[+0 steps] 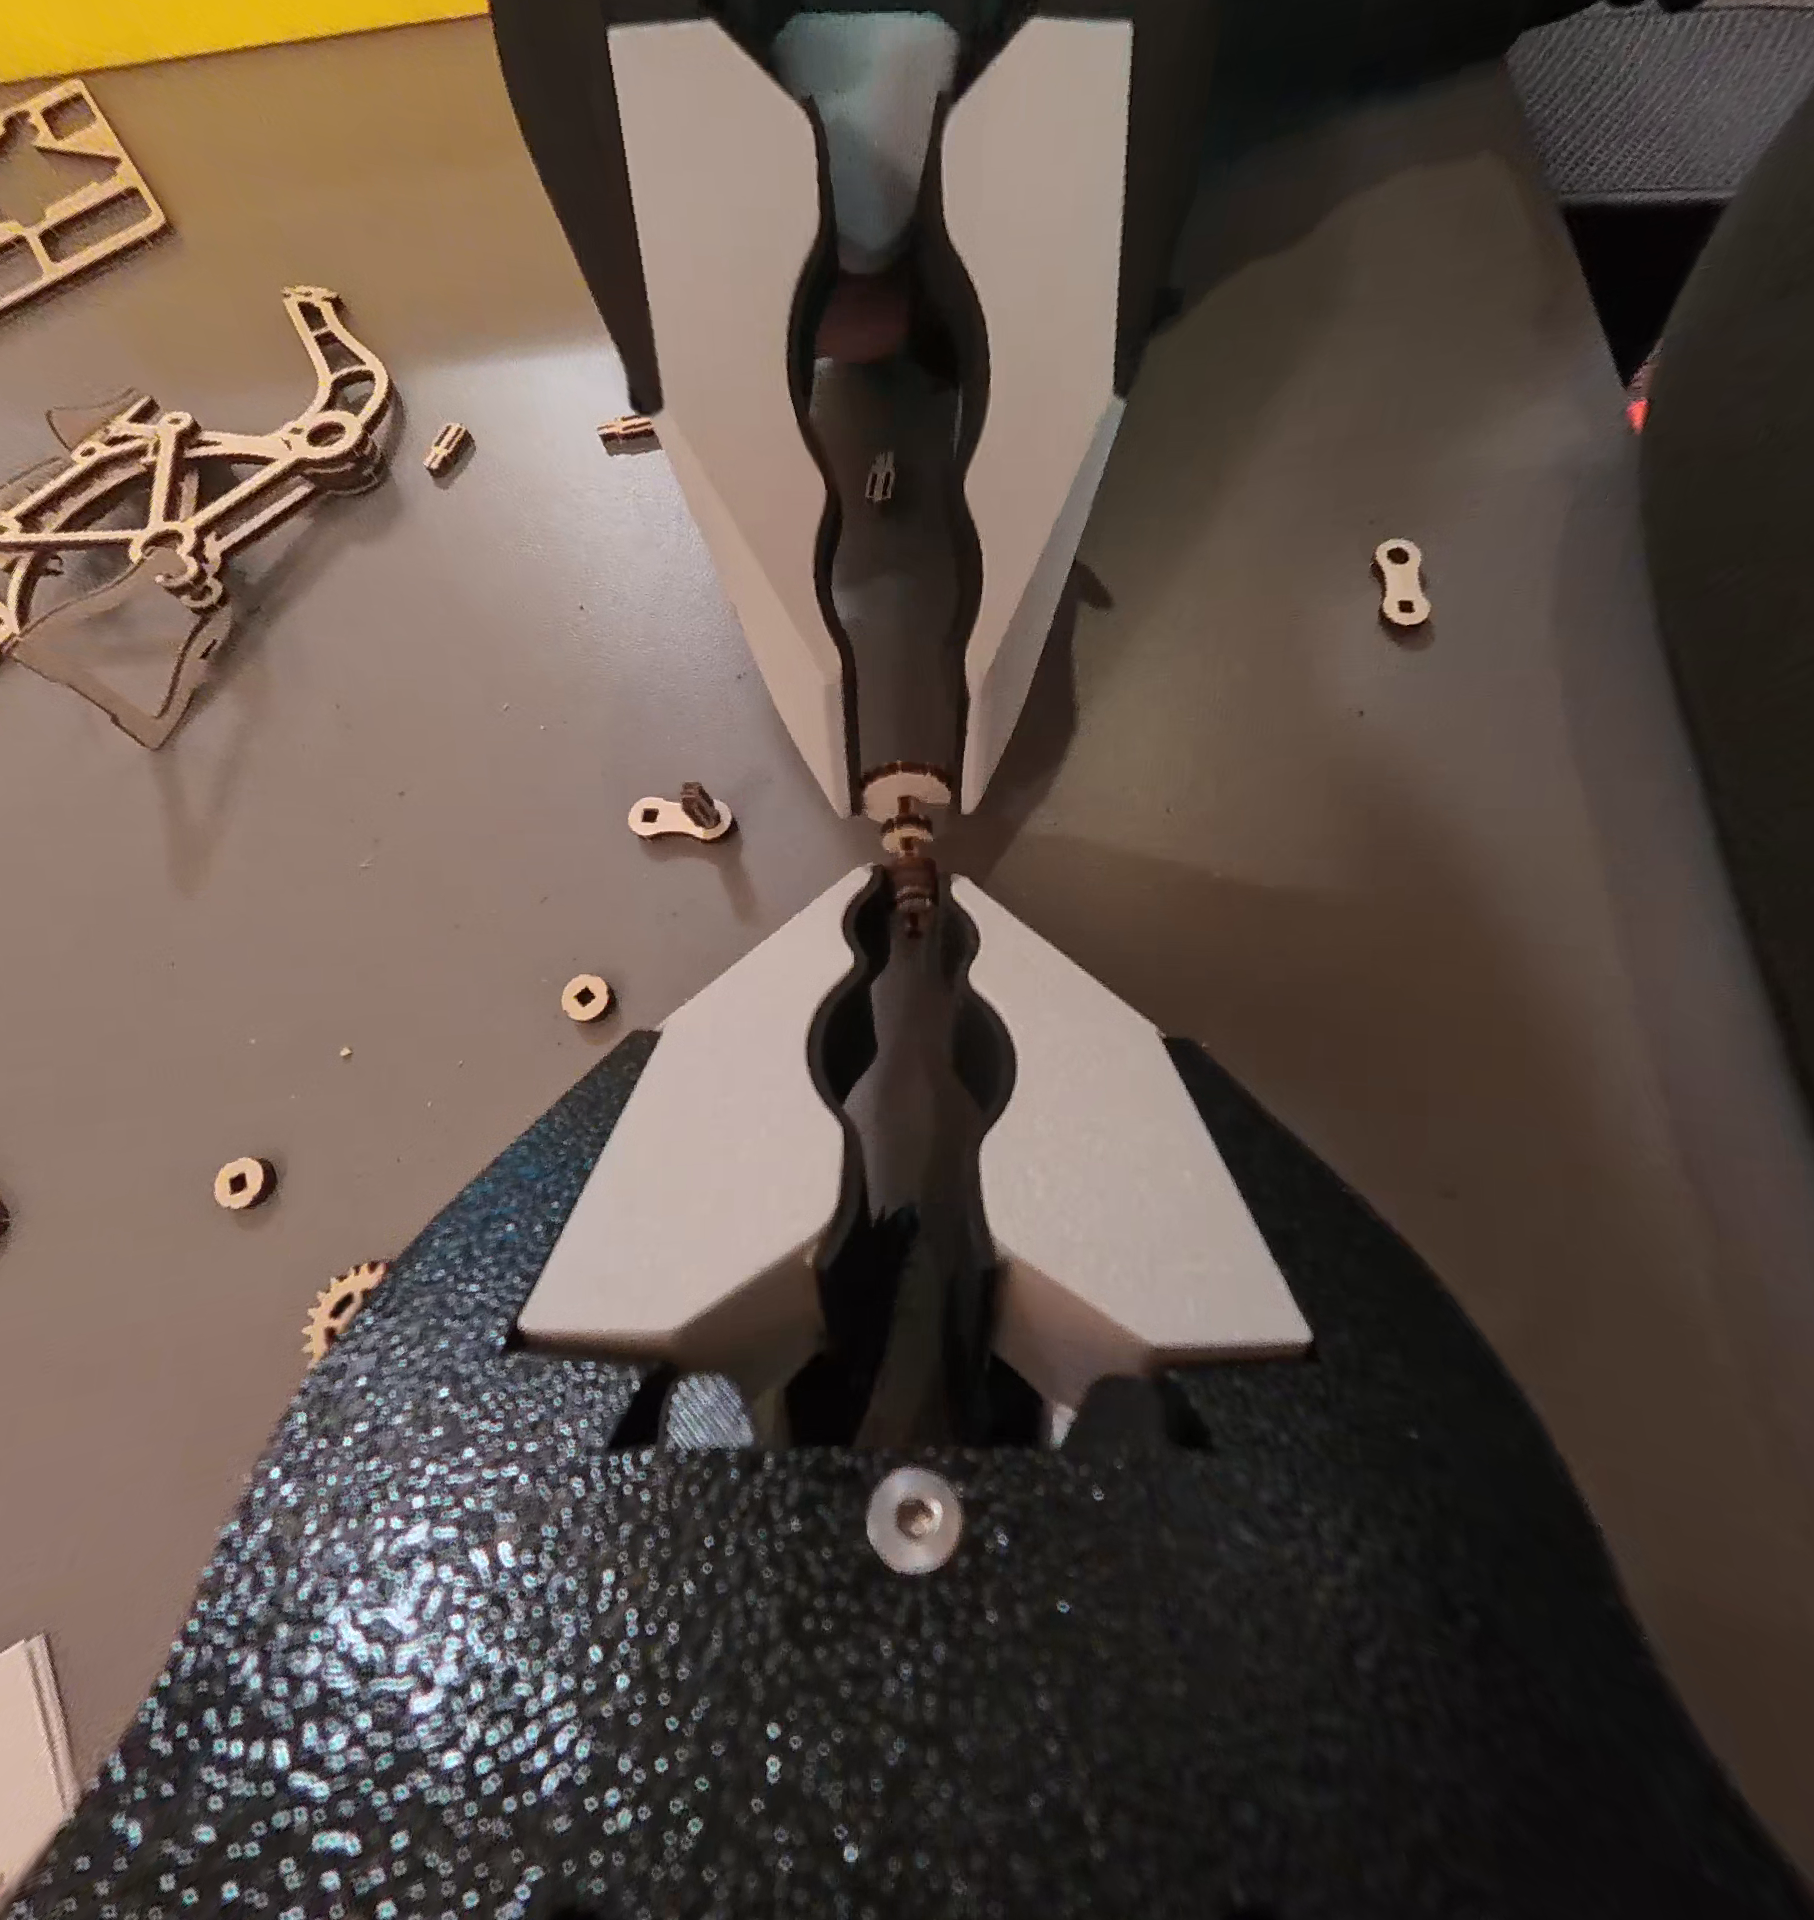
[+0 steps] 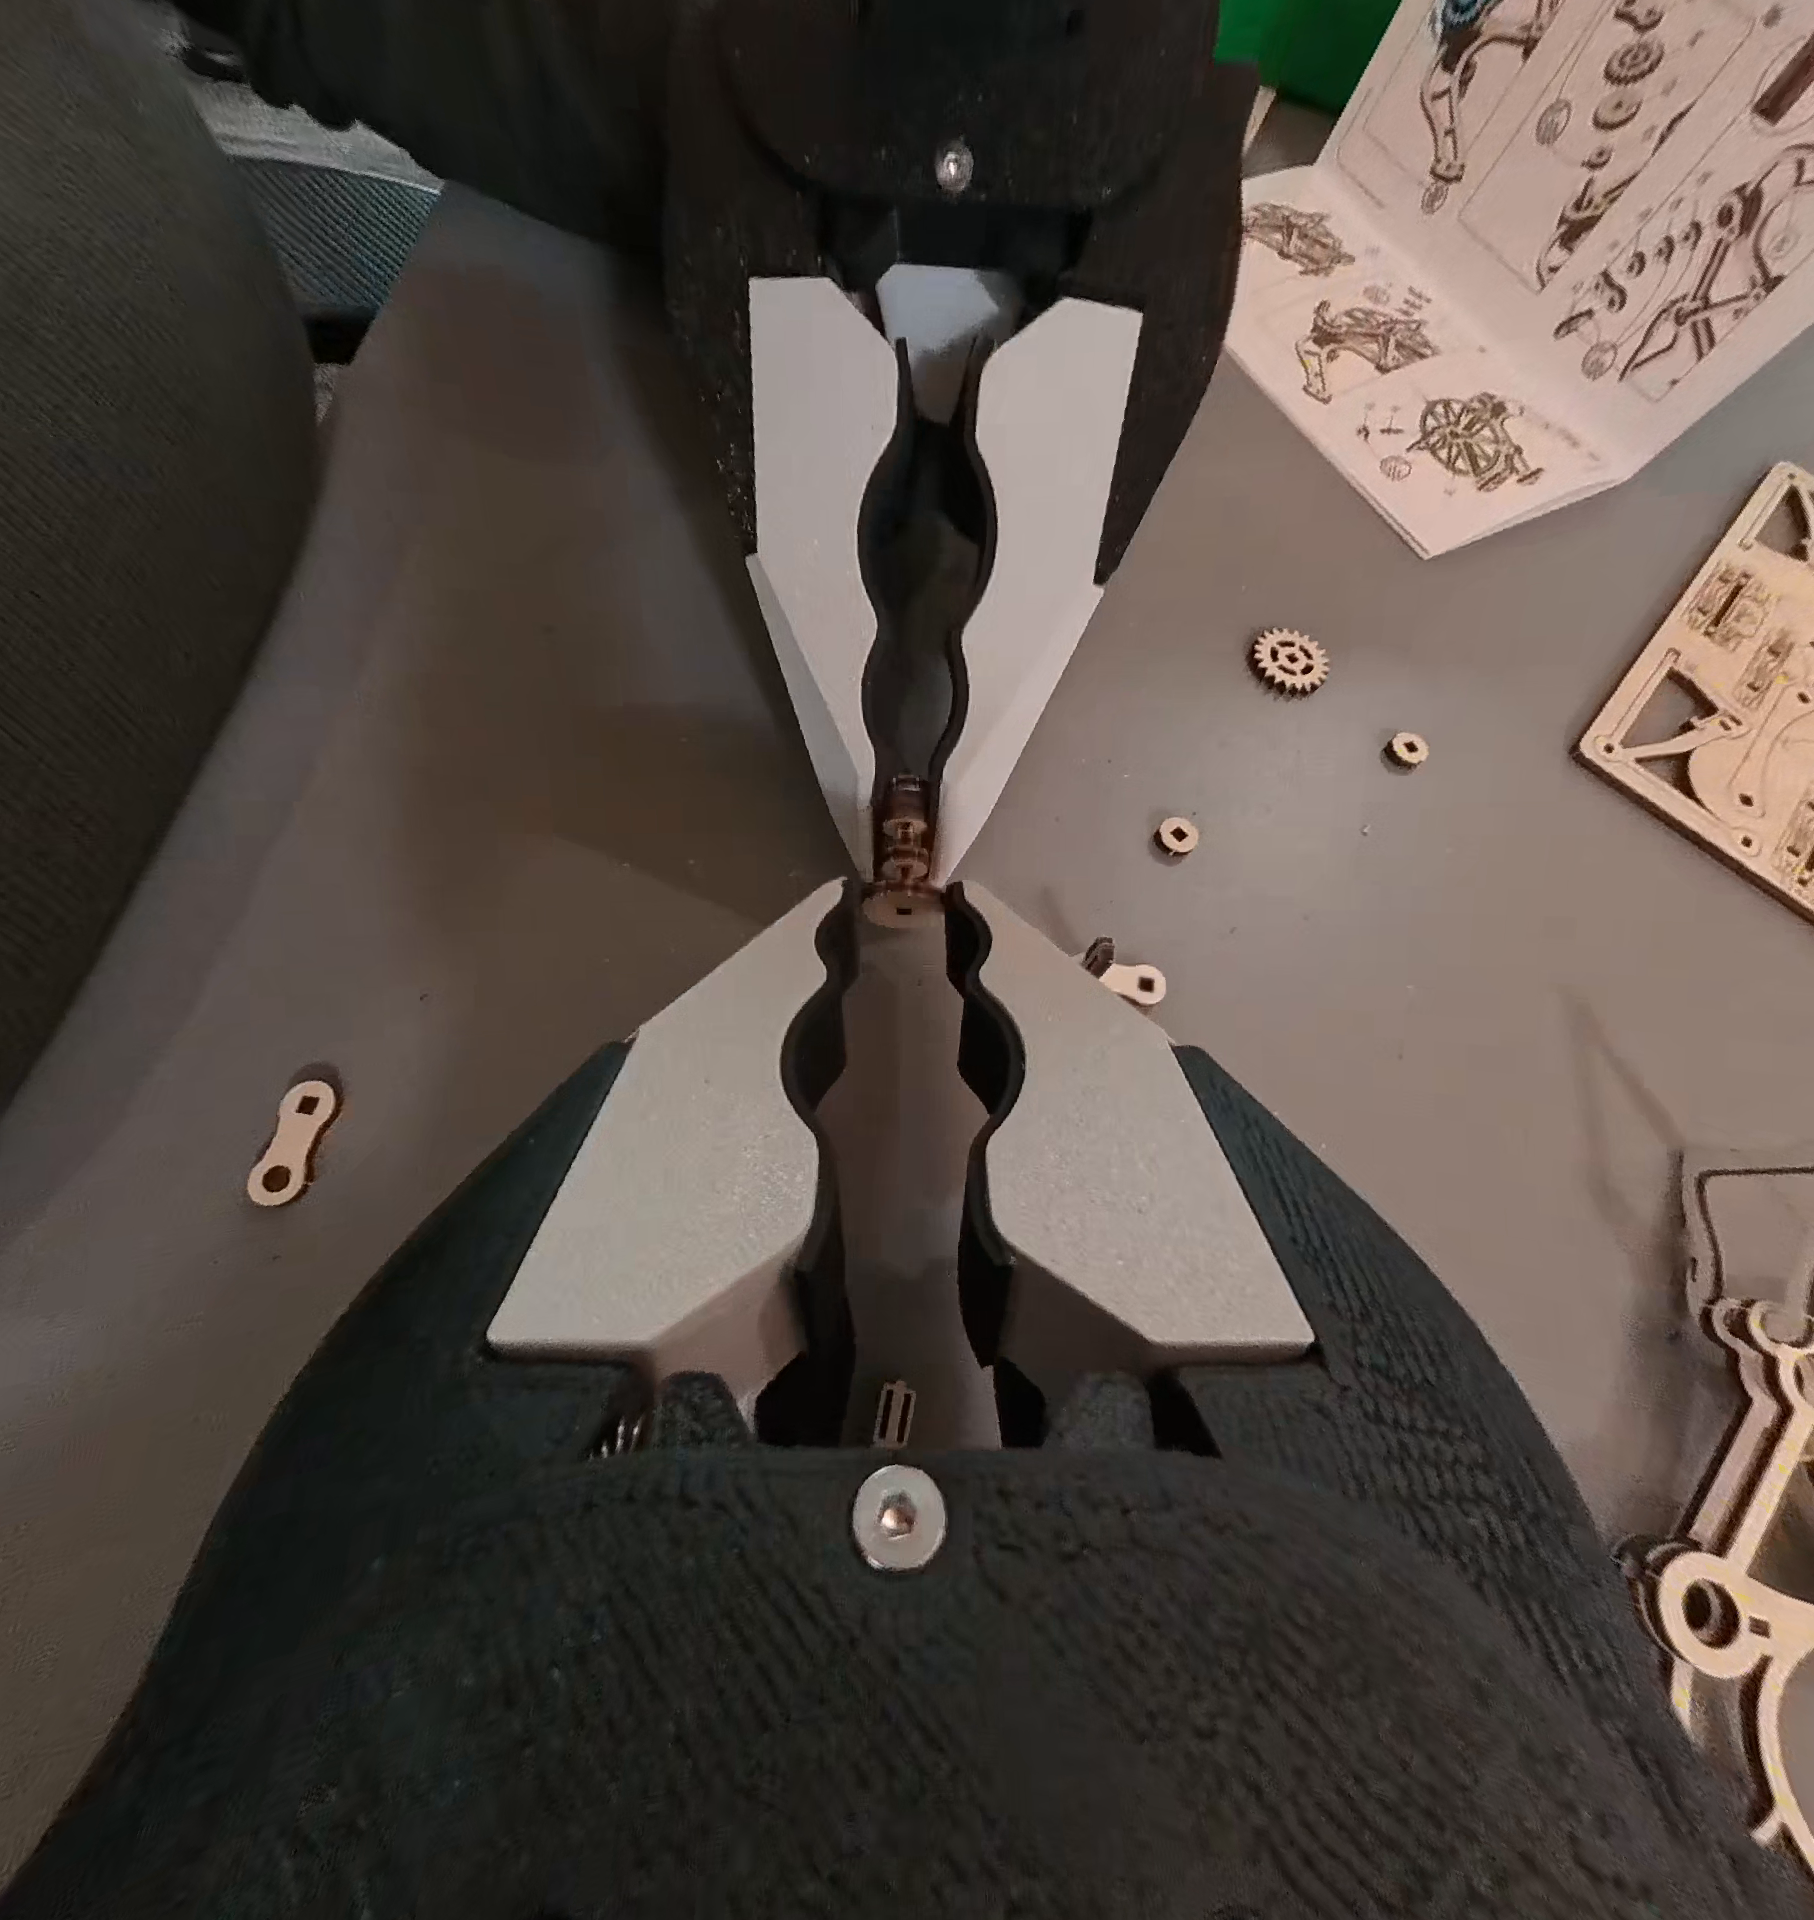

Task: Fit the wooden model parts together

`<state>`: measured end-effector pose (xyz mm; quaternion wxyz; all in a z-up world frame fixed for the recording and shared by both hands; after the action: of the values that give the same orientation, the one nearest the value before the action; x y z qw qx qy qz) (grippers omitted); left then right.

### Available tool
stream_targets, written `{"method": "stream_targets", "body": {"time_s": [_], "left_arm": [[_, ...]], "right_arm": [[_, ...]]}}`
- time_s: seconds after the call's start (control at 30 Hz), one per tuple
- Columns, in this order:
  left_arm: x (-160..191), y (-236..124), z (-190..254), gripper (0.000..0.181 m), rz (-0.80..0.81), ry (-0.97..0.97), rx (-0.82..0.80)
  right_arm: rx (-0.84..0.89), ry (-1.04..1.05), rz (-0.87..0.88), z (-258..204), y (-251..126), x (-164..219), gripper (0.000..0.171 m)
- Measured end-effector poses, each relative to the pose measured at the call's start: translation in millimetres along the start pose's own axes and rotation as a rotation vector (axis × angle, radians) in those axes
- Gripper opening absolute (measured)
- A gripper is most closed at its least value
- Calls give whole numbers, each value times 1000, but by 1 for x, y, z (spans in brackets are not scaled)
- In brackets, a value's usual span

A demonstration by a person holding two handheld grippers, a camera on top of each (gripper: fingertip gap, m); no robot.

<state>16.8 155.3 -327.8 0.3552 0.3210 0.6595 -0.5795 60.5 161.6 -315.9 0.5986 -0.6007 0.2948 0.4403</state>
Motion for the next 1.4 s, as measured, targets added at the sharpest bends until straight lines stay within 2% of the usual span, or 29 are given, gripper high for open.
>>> {"method": "stream_targets", "body": {"time_s": [0.5,0.63,0.73,0.8,0.93,1.4], "left_arm": [[-1,1,4,7,-67,-79,74],[0,0,2,7,-38,-96,56],[0,0,-5,28,9,-67,-39],[-1,-1,-5,26,21,-36,-40],[-4,1,2,7,37,23,-11],[0,2,6,7,3,-77,52]], "right_arm": [[-52,-19,-46,-4,4,4,14],[-39,-26,-45,-4,5,5,14],[-31,-33,-54,-4,4,6,14],[-27,-32,-62,-5,3,6,14],[-14,-41,-88,-5,1,7,15],[-66,27,-54,-7,2,7,14]]}}
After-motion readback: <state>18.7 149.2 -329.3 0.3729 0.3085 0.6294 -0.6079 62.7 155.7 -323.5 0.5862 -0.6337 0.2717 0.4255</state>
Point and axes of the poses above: each gripper's, where its closed fingertips meet, y out along the fingers, x out of its underside, z = x × y across the jaws, the point moved 3 cm from there along -y, back along the fingers, and after that the axes turned 7 degrees about z, right-handed, at the moved point
